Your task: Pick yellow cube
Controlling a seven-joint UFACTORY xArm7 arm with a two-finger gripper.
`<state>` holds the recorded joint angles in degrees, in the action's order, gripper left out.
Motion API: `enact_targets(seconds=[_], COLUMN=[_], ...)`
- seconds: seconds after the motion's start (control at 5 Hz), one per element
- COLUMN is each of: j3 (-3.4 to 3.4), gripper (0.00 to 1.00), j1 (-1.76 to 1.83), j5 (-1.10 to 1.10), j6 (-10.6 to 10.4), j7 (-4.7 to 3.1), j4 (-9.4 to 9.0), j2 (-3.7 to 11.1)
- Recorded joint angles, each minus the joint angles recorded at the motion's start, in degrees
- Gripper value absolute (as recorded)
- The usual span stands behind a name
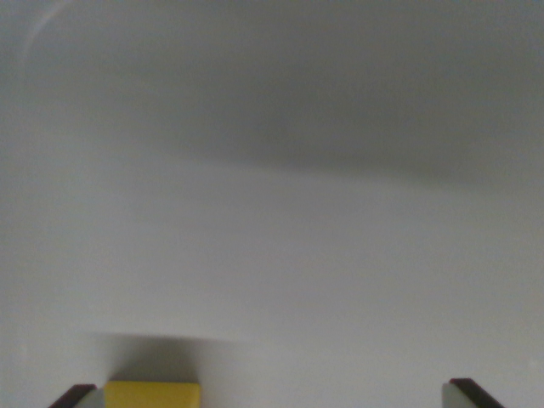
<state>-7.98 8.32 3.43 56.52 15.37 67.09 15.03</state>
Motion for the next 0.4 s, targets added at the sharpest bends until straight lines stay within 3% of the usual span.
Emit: enact_targets(seconds=[0.2,0.4], j3=[-0.57,-0.57], gripper=[0.00,0.00], j1=[0.67,0.67], j5=[0.16,0.16], j6=[-2.5,-2.5], j7=[1.17,1.17], j4=[-1.69,-1.69], j2=[0.95,0.95])
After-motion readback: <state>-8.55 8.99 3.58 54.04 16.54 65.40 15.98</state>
